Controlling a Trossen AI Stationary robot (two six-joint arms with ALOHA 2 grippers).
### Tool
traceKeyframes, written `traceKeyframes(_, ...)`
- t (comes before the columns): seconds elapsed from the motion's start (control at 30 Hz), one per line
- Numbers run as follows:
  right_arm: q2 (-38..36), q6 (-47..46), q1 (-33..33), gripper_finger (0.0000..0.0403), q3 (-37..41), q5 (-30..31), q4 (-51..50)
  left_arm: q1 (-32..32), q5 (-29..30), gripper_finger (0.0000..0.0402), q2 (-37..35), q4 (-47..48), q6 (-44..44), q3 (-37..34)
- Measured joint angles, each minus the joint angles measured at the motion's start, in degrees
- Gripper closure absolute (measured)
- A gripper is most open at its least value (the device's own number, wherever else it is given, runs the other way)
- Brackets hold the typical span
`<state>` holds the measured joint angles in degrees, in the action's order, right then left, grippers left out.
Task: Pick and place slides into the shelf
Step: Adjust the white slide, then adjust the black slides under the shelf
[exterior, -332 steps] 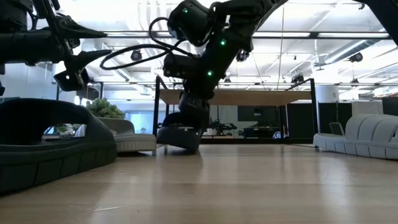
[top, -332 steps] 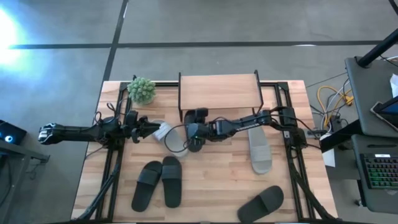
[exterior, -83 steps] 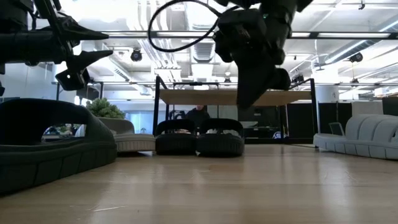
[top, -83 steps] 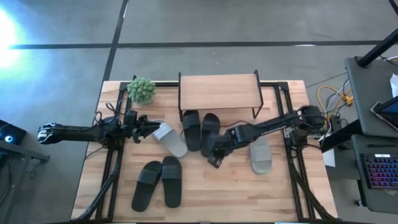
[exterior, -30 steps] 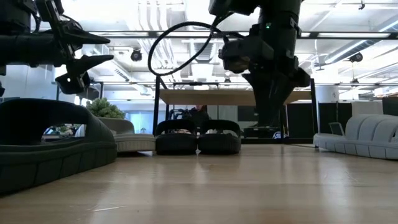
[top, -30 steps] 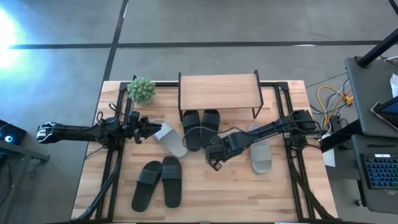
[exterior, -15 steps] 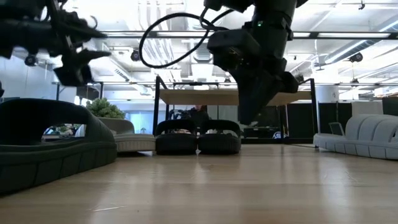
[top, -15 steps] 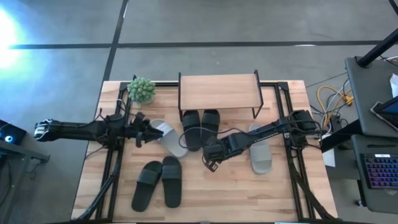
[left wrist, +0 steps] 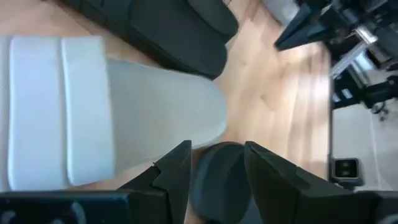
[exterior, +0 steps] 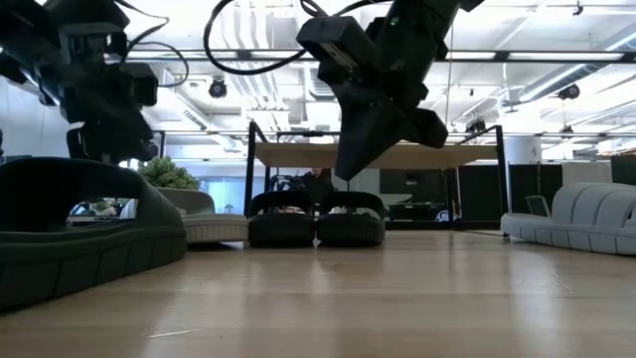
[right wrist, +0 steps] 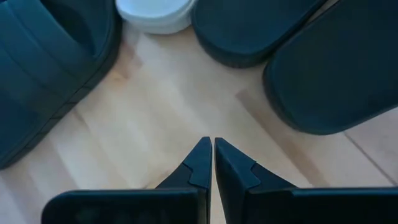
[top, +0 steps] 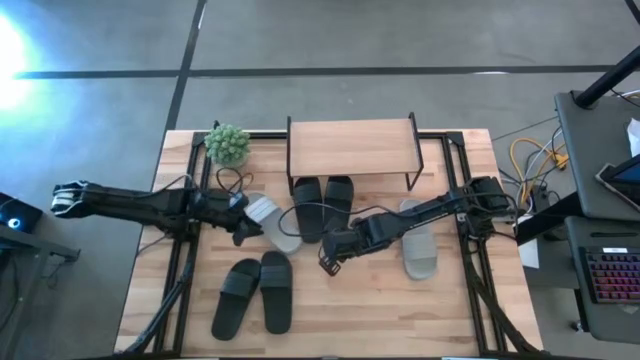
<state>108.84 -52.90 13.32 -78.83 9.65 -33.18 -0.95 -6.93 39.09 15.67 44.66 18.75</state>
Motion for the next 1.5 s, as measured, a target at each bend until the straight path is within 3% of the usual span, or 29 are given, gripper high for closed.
traceKeyframes(0.37,0.00,-0.89,0.00,0.0392,0.00,3.47,-0.14,-0.05,2.01,0.0268,9.83,0.68,-0.22,1.90)
traceKeyframes(0.53,0.00,-1.09,0.00,0.0392,0.00,3.94,-0.70,0.04,4.97,0.0268,12.58,10.91,-0.34,4.93)
traceKeyframes(0.67,0.00,-1.09,0.00,0.0392,0.00,3.95,-0.88,0.04,11.02,0.0268,13.31,21.56,-1.70,7.55)
traceKeyframes(0.77,0.00,-1.11,0.00,0.0392,0.00,3.93,-0.90,-0.08,16.76,0.0268,12.25,27.66,-1.86,9.44)
traceKeyframes(0.87,0.00,-1.08,0.00,0.0392,0.00,2.12,-0.63,-0.07,18.96,0.0268,10.15,30.85,-1.81,12.47)
traceKeyframes(0.97,0.00,0.59,0.00,0.0392,0.00,-1.02,0.41,0.01,19.10,0.0268,7.47,31.52,-3.24,15.54)
traceKeyframes(1.17,0.91,0.91,-0.56,0.0392,0.12,-1.09,2.80,0.02,19.14,0.0268,2.93,29.76,-3.58,19.79)
traceKeyframes(1.37,4.13,0.37,-1.18,0.0392,-0.78,-1.64,11.15,0.33,19.06,0.0268,-0.41,27.39,-3.65,20.19)
traceKeyframes(1.5,6.10,-3.36,-1.10,0.0392,-2.64,-0.80,11.23,0.33,18.11,0.0268,-1.44,26.90,-3.63,19.68)
